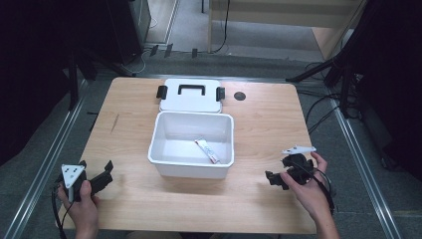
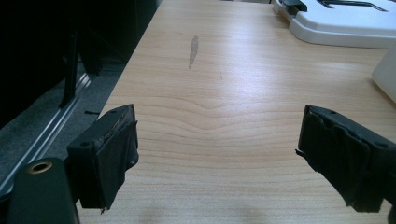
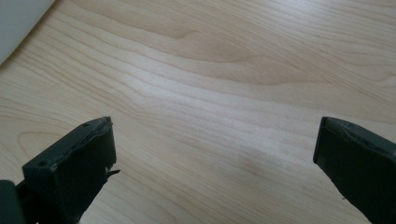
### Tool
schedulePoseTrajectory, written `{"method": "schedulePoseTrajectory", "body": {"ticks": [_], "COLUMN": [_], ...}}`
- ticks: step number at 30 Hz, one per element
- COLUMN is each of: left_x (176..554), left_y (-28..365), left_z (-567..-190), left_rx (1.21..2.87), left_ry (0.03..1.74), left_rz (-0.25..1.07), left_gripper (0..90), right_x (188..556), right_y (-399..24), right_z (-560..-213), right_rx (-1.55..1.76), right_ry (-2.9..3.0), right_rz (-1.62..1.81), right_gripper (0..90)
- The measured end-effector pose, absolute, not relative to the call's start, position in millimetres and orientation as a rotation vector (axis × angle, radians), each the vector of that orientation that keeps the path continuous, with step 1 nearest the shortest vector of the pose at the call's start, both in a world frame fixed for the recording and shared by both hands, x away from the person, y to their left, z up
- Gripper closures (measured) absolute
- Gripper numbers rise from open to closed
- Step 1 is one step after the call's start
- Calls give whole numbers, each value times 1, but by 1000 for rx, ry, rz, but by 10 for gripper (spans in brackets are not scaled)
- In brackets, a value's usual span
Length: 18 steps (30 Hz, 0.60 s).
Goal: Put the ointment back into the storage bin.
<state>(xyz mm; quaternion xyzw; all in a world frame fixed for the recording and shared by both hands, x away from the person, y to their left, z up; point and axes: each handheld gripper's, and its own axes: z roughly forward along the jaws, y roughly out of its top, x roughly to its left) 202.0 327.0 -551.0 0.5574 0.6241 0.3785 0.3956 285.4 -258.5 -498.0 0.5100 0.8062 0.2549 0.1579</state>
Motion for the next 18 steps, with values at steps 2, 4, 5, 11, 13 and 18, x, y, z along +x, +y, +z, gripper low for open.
{"method": "schedulePoseTrajectory", "body": {"ticks": [2, 4, 5, 11, 13, 18], "left_x": [202, 202, 202, 202, 202, 202], "left_y": [327, 327, 327, 327, 326, 326], "left_z": [-551, -551, -551, -551, -551, -551], "left_rx": [1411, 1412, 1414, 1416, 1417, 1418], "left_ry": [1583, 1582, 1582, 1581, 1580, 1580], "left_rz": [959, 960, 961, 963, 966, 966], "left_gripper": [127, 126, 126, 127, 127, 128], "right_x": [279, 273, 270, 251, 244, 234], "right_y": [-269, -281, -289, -317, -323, -332], "right_z": [-505, -512, -516, -530, -533, -535], "right_rx": [1474, 1498, 1508, 1535, 1529, 1533], "right_ry": [2266, 2228, 2205, 2097, 2064, 2025], "right_rz": [790, 873, 915, 1012, 1016, 1048], "right_gripper": [0, 0, 0, 0, 0, 0]}}
